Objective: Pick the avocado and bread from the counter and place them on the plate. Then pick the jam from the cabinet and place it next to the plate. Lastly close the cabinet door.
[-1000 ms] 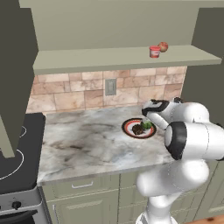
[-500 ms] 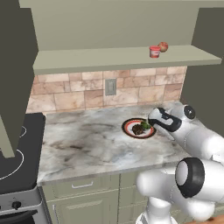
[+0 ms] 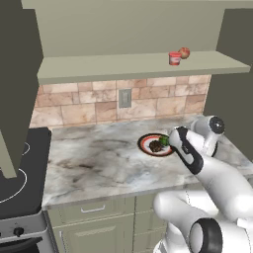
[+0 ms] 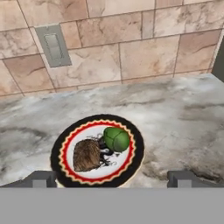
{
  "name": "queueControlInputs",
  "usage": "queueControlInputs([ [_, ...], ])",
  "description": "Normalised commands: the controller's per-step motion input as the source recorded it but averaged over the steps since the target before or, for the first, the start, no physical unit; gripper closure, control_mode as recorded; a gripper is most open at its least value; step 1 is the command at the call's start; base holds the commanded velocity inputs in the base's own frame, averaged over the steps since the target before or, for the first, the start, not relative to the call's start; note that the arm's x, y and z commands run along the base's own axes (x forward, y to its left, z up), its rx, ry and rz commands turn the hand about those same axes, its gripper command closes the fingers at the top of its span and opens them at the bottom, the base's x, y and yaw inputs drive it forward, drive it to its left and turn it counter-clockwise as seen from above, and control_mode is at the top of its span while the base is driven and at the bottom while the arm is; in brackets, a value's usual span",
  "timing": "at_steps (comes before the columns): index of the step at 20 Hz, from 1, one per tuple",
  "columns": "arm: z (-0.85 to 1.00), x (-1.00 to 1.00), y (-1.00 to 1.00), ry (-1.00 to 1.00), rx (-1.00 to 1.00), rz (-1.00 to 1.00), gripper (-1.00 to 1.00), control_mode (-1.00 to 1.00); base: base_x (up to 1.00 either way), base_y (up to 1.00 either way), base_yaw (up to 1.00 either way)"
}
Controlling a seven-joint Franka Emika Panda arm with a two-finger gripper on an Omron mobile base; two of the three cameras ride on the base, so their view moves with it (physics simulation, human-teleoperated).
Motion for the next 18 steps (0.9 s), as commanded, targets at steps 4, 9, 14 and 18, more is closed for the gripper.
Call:
queueControlInputs([
  [4,0.45,-0.31,0.0,0.0,0.04,-0.09,-1.0,-1.0,0.0,0.0,0.0],
  [9,0.39,-0.37,0.0,0.0,0.05,-0.09,-1.0,-1.0,0.0,0.0,0.0],
  [14,0.39,-0.37,0.0,0.0,0.02,-0.08,-1.0,-1.0,0.0,0.0,0.0],
  [18,0.36,-0.32,0.0,0.0,0.01,-0.06,-1.0,-1.0,0.0,0.0,0.0],
])
